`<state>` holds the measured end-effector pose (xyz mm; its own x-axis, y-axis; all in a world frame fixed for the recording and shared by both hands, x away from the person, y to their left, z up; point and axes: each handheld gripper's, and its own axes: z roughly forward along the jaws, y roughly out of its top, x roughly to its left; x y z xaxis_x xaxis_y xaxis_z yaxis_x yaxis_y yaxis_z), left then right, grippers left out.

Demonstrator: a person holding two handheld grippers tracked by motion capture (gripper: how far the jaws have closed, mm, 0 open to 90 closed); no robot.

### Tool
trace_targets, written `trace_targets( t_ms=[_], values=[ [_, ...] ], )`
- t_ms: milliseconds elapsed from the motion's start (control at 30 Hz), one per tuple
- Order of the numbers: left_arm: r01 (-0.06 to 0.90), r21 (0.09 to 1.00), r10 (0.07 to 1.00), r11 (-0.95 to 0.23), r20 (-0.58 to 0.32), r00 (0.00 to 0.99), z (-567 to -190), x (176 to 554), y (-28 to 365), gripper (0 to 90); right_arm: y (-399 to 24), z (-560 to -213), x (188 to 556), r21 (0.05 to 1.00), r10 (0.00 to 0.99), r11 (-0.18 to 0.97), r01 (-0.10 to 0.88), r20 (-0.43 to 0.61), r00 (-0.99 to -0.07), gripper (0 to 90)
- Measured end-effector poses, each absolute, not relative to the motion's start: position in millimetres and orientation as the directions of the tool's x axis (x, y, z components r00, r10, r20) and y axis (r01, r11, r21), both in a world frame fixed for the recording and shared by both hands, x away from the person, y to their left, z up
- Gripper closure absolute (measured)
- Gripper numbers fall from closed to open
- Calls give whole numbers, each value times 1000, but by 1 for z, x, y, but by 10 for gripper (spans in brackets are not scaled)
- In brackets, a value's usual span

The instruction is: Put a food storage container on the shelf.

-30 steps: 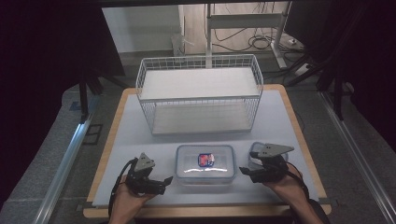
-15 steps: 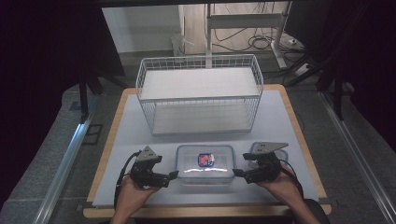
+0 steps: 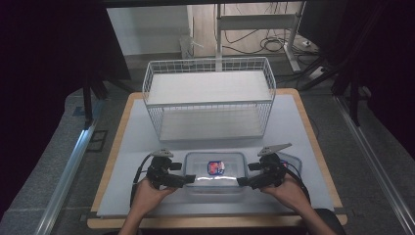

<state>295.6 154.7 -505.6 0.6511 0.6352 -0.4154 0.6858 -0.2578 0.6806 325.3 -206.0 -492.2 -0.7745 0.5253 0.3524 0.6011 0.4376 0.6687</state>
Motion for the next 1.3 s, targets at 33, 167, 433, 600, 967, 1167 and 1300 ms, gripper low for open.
trace_targets(
  t_ms=[33, 167, 433, 600, 967, 1167, 1300],
  values=[
    [687, 679, 628, -258, -422, 653, -506, 296, 154, 156, -205, -492, 326, 660, 522, 441, 608, 362, -772, 115],
    [705, 664, 612, -249, -457, 646, -509, 300, 153, 147, -200, -494, 329, 644, 513, 449, 620, 382, -769, 89],
    [718, 654, 605, -239, -478, 637, -510, 295, 156, 196, -200, -492, 328, 637, 519, 454, 623, 379, -766, 114],
    [712, 667, 609, -219, -477, 634, -510, 289, 158, 237, -202, -491, 324, 646, 522, 450, 617, 370, -768, 141],
    [688, 696, 619, -206, -452, 642, -510, 279, 159, 285, -206, -491, 319, 643, 522, 439, 628, 386, -761, 181],
    [681, 702, 629, -208, -438, 643, -509, 276, 157, 293, -209, -491, 317, 635, 525, 431, 641, 402, -751, 204],
    [648, 731, 652, -215, -386, 652, -505, 270, 159, 350, -208, -494, 320, 615, 527, 430, 661, 424, -737, 159]
  ],
)
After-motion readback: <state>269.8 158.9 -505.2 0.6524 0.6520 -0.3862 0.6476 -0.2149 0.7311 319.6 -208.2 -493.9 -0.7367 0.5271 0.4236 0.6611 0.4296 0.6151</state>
